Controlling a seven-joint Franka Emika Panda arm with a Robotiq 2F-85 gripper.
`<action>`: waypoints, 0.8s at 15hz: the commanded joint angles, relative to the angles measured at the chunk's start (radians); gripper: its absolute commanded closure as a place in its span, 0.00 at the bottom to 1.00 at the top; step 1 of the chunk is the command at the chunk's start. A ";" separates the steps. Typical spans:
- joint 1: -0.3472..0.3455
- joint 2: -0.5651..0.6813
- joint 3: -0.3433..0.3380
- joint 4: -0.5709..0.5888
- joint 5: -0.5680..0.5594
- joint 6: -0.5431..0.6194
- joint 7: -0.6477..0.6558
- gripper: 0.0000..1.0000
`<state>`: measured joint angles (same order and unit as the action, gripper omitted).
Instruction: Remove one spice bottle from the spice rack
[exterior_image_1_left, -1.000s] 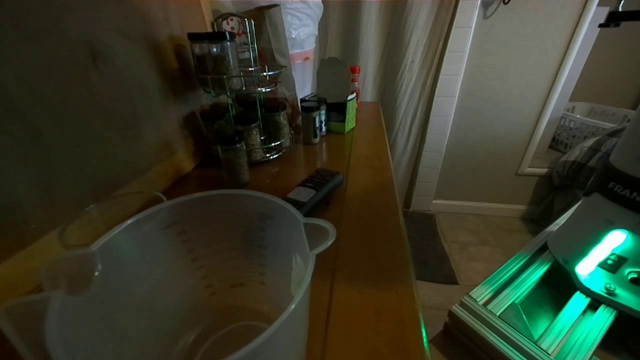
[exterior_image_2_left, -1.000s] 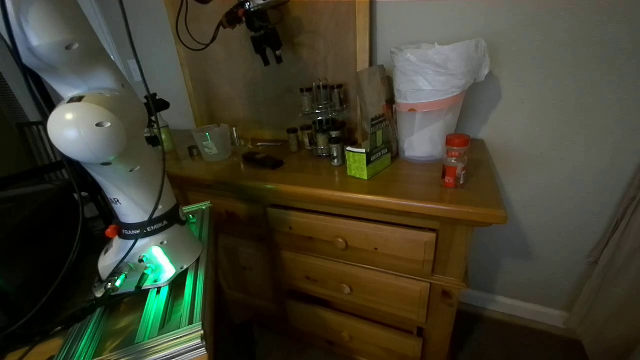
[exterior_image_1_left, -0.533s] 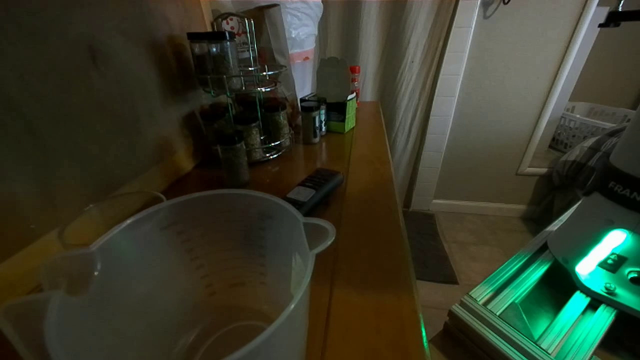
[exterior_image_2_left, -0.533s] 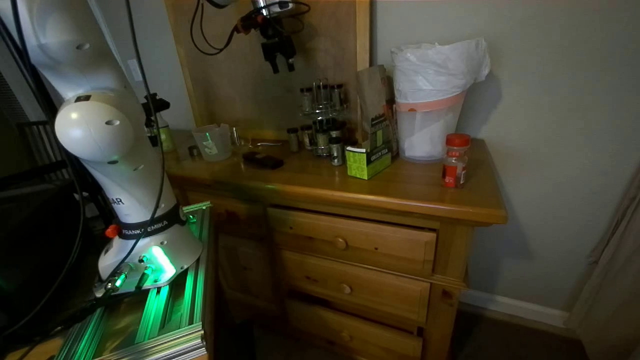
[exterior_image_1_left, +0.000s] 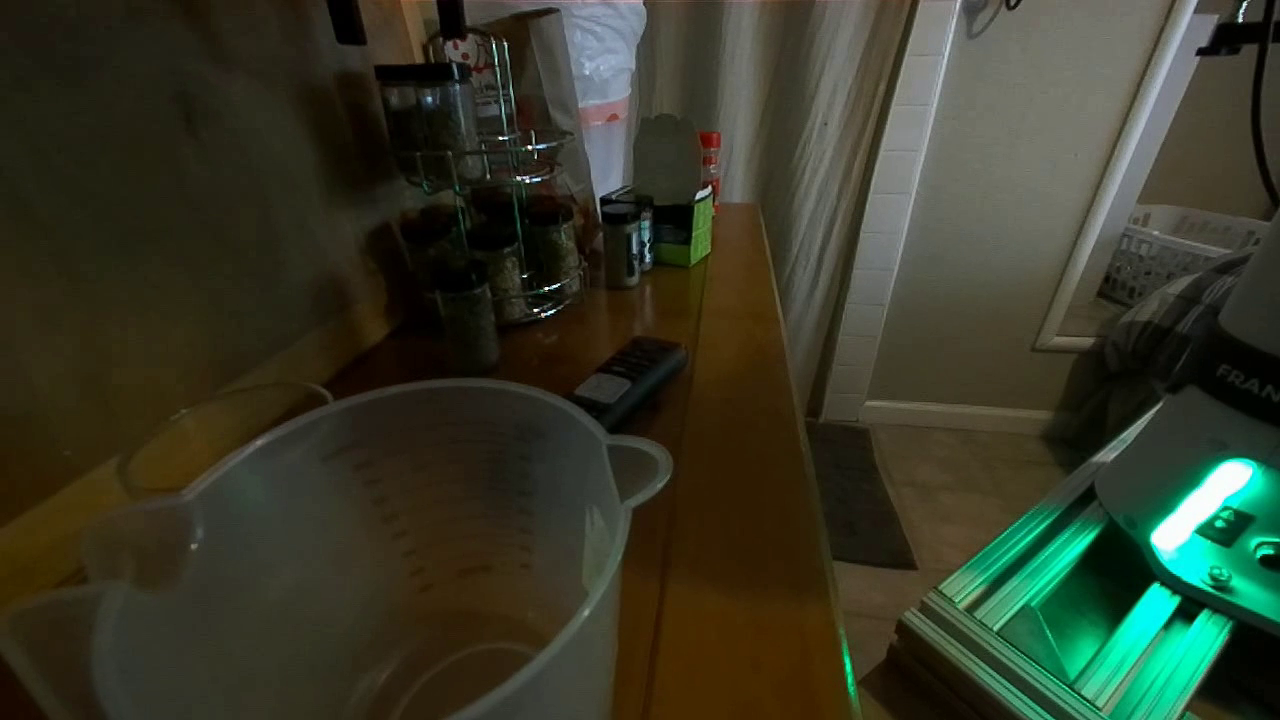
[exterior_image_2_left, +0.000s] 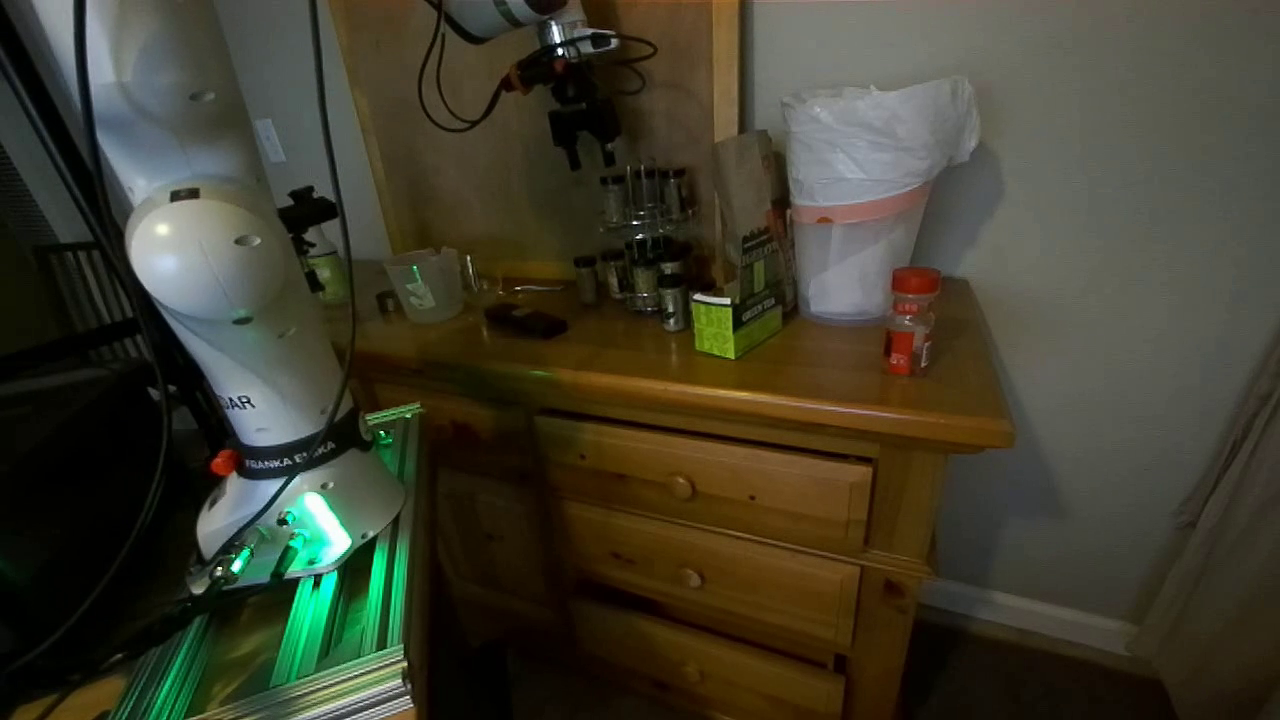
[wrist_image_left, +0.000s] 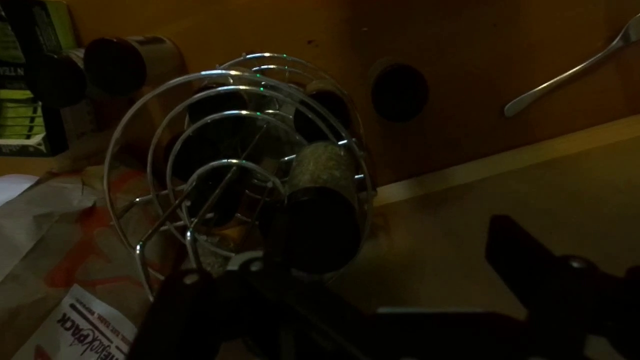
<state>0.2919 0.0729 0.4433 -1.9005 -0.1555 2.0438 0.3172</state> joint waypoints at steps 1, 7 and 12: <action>0.045 0.012 -0.046 0.014 -0.049 0.044 0.046 0.00; 0.063 0.028 -0.081 0.011 -0.106 0.052 0.101 0.00; 0.079 0.047 -0.092 0.013 -0.142 0.043 0.133 0.13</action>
<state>0.3433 0.1011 0.3703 -1.9004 -0.2548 2.0862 0.4101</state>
